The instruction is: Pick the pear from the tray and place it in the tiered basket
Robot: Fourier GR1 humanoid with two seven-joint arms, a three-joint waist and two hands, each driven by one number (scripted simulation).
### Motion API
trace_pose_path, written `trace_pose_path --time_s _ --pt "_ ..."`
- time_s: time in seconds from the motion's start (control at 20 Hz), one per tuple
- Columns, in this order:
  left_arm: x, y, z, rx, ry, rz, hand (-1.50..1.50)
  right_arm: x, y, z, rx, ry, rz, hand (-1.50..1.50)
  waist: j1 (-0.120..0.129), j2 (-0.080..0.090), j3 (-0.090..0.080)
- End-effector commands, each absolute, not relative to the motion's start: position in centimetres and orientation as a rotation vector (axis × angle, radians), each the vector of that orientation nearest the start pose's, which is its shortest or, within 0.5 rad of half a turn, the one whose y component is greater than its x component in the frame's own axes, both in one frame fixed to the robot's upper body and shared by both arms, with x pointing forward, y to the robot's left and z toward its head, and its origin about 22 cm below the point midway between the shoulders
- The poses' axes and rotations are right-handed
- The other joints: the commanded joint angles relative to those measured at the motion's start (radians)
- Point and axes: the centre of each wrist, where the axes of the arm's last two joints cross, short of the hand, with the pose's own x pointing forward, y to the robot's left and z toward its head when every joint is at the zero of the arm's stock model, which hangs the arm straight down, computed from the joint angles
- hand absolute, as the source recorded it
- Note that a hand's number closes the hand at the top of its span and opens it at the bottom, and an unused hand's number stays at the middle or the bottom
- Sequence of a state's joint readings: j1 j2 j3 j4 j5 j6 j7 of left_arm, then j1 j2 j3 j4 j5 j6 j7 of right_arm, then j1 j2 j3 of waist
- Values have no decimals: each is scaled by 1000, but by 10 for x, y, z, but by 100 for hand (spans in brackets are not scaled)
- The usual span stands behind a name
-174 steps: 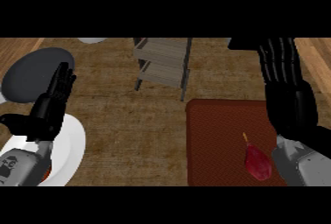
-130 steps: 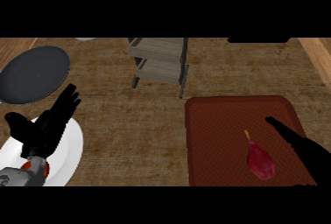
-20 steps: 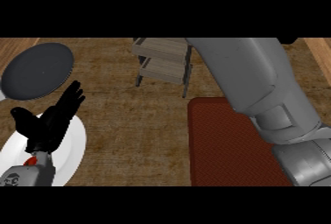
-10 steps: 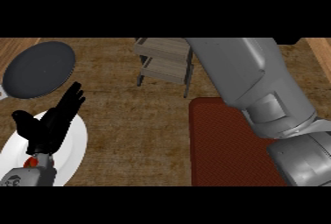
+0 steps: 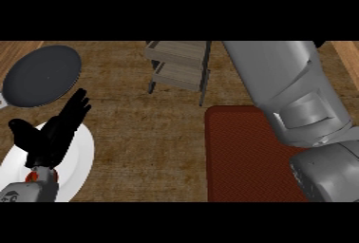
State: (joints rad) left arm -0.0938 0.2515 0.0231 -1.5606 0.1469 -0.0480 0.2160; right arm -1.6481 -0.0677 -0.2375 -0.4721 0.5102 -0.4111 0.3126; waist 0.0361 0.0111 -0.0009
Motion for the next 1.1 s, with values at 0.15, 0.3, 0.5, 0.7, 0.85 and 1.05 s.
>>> trace_pose_path --time_s 0.15,0.3,0.5,0.7,0.85,1.05 --pt "268 283 53 55 -1436 -111 0 451 -83 363 -344 -1872 -79 -150 -8 -5 1" --pt "265 284 37 69 -1419 -106 0 456 -129 372 -400 -1896 -192 -150 -17 -4 1" --pt "258 283 37 57 -1415 -83 0 454 -157 380 -468 -1878 -264 -150 -26 -12 1" --pt "251 295 28 69 -1427 -88 0 453 -212 379 -500 -1865 -318 -150 -34 -13 1" --pt "266 294 44 64 -1414 -71 0 445 -259 383 -517 -1885 -344 -150 -38 -11 1" --pt "262 293 25 75 -1424 -86 0 430 -312 385 -511 -1874 -335 -150 -43 -11 1"
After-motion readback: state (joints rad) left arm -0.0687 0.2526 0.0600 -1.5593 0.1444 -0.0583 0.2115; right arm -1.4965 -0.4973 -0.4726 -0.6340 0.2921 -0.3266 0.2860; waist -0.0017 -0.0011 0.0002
